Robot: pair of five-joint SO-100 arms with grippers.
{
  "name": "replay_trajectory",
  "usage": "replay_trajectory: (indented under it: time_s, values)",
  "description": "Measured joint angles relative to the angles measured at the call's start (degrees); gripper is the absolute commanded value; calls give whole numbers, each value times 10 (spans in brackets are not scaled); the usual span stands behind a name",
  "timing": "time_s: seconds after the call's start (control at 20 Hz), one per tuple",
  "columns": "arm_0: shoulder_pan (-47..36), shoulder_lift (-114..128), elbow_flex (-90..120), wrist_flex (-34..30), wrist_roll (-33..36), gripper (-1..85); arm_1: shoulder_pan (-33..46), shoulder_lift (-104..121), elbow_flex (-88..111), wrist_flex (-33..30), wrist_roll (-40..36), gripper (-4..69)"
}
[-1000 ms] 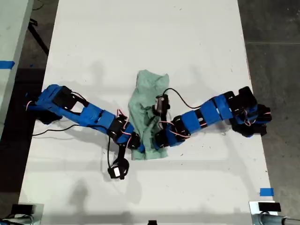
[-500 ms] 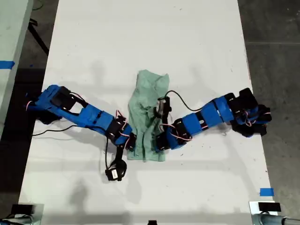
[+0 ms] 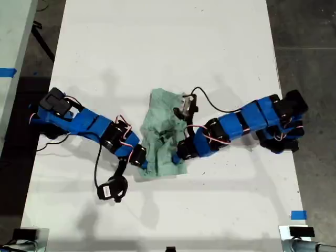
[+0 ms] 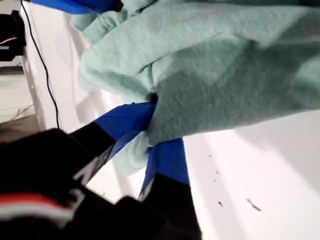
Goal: Fold t-shirt
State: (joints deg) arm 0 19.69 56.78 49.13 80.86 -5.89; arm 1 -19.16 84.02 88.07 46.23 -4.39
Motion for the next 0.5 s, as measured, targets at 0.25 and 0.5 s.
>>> replay_trajectory:
  time_s: [0.25, 0.5]
  values:
    - [-122, 33, 8, 25, 79, 0, 132, 133, 155, -34, -64, -13]
    - [-235, 33, 8, 33, 152, 223, 233, 148, 210, -102, -110, 55]
